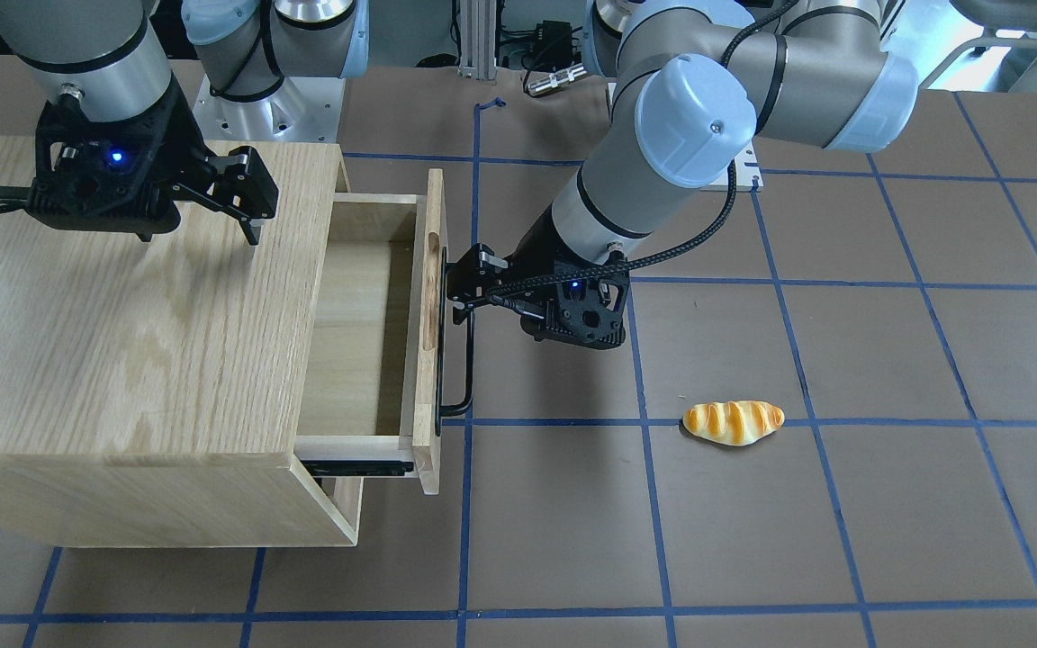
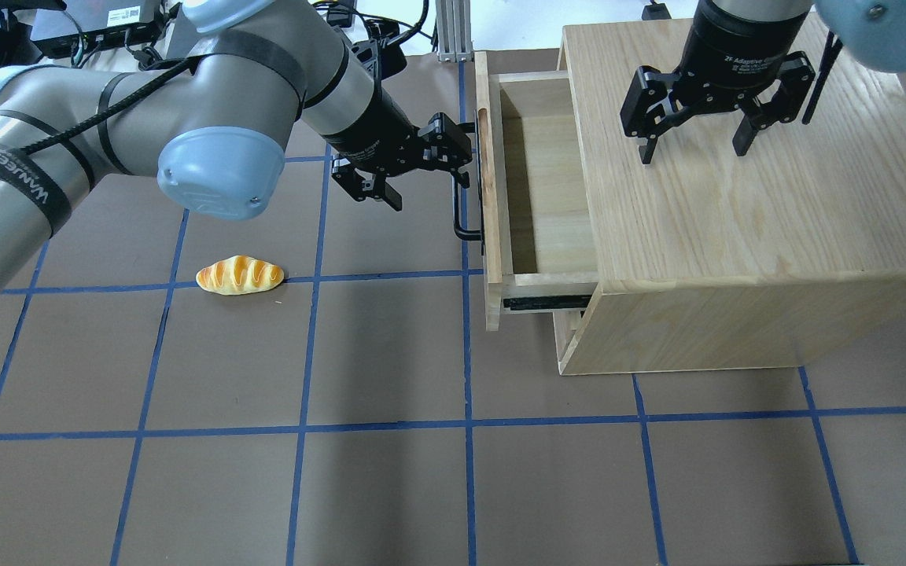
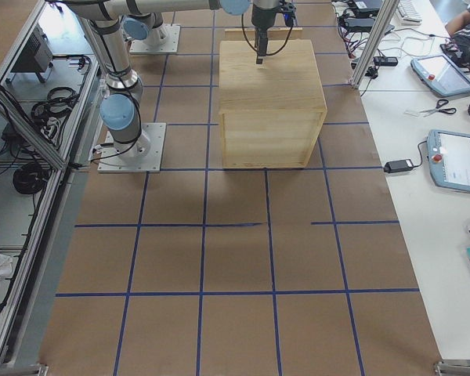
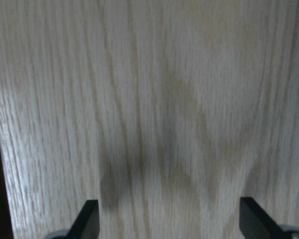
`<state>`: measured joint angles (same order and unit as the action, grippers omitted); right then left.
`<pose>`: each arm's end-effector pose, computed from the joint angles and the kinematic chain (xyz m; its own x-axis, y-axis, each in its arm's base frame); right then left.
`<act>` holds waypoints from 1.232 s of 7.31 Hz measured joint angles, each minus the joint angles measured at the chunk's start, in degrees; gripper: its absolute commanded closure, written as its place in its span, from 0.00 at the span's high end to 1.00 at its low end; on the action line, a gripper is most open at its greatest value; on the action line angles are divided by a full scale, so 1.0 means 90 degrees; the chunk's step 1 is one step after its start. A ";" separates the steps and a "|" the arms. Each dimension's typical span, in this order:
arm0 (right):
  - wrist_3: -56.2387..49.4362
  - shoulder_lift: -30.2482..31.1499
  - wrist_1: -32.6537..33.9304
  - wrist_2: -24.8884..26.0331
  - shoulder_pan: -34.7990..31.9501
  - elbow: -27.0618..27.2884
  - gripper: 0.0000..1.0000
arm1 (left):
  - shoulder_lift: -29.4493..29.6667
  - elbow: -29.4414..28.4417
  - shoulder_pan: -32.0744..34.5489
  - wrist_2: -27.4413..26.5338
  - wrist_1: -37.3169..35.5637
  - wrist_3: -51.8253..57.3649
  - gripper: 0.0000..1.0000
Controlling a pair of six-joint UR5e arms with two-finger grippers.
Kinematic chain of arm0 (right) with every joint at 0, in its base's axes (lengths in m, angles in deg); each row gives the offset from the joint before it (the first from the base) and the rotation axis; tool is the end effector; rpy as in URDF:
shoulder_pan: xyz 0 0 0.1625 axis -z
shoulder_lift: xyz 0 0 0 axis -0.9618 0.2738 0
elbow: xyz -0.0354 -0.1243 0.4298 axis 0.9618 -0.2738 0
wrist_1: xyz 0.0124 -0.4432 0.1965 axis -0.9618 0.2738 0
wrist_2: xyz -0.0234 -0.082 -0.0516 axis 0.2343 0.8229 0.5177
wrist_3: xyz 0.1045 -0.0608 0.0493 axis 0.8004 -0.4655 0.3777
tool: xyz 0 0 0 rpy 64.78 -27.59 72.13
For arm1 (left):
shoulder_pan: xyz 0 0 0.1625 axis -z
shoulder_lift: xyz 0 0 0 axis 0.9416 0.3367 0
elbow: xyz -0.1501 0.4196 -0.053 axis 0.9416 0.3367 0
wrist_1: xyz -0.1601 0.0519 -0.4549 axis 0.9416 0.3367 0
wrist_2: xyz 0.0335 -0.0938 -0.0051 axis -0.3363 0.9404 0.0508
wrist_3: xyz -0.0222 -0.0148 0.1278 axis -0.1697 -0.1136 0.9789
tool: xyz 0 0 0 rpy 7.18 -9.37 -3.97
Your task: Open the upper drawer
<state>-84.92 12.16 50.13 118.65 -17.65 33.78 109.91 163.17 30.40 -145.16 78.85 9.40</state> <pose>0.1458 -0.5906 0.5018 -0.9990 -0.0134 0.0437 -0.0114 0.9989 0.0456 -0.3049 -0.6147 0.3621 -0.9136 -0.0260 0.4058 -0.0266 0.9996 0.0041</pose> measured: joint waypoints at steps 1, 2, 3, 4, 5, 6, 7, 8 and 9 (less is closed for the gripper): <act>0.0000 0.0000 0.0000 0.0000 0.0000 -0.0002 1.00 | -0.0001 0.0005 0.0000 -0.0008 -0.0002 0.0034 1.00; -0.0001 0.0000 0.0000 0.0000 0.0000 -0.0003 1.00 | -0.0003 0.0010 0.0001 -0.0024 -0.0003 0.0055 1.00; 0.0000 0.0000 0.0000 0.0000 0.0000 -0.0003 1.00 | -0.0002 0.0015 0.0001 -0.0036 -0.0002 0.0068 1.00; -0.0001 0.0000 0.0000 0.0000 0.0000 -0.0003 1.00 | 0.0009 0.0020 0.0000 -0.0041 0.0001 0.0080 1.00; 0.0002 0.0000 0.0000 0.0000 0.0000 -0.0002 1.00 | 0.0034 0.0022 -0.0005 -0.0042 -0.0001 0.0088 1.00; 0.0003 0.0000 0.0000 0.0000 0.0001 0.0000 1.00 | 0.0062 0.0026 -0.0007 -0.0043 -0.0002 0.0094 1.00; 0.0004 0.0000 0.0000 0.0000 0.0003 -0.0001 1.00 | 0.0088 0.0030 -0.0007 -0.0043 -0.0003 0.0096 1.00; 0.0004 0.0000 0.0000 0.0000 0.0004 -0.0001 1.00 | 0.0113 0.0030 -0.0006 -0.0046 -0.0003 0.0095 1.00; 0.0004 0.0000 0.0000 0.0000 0.0005 -0.0001 1.00 | 0.0117 0.0030 -0.0006 -0.0057 -0.0001 0.0112 1.00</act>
<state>-84.88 12.16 50.13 118.65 -17.60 33.77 110.97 163.43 30.34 -145.67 78.84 10.41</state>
